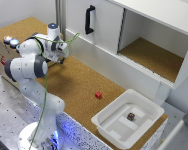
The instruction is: Close the drawer
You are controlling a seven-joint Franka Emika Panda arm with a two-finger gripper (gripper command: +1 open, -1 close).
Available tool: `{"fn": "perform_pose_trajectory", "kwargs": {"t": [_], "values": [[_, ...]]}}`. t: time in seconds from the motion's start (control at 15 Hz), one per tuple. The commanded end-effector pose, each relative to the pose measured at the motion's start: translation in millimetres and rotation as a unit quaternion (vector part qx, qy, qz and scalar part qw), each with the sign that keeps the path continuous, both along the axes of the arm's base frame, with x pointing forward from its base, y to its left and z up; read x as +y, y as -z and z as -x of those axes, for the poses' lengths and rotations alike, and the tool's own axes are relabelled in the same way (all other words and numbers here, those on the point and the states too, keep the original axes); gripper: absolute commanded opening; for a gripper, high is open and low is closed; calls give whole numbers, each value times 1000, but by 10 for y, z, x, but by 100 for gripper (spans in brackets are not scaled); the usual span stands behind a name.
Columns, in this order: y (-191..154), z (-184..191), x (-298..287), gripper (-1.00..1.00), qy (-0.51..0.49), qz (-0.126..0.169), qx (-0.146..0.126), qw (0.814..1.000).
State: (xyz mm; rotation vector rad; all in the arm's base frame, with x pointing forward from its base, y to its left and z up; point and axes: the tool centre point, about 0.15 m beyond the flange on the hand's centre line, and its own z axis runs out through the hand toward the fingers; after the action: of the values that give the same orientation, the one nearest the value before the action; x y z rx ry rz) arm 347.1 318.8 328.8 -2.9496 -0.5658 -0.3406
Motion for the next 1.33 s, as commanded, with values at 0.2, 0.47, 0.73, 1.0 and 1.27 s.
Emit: {"fn": "perform_pose_trajectory", "kwargs": {"t": [0.2,0.47,0.73,1.0,1.27], "values": [[-450,30,-27,100,23,56,5,998],[-864,89,-135,100,32,80,-31,996],[-932,93,-270,100,41,70,-25,996],[-937,95,-344,100,46,71,-24,996],[-937,95,-344,100,46,71,-24,996]]}}
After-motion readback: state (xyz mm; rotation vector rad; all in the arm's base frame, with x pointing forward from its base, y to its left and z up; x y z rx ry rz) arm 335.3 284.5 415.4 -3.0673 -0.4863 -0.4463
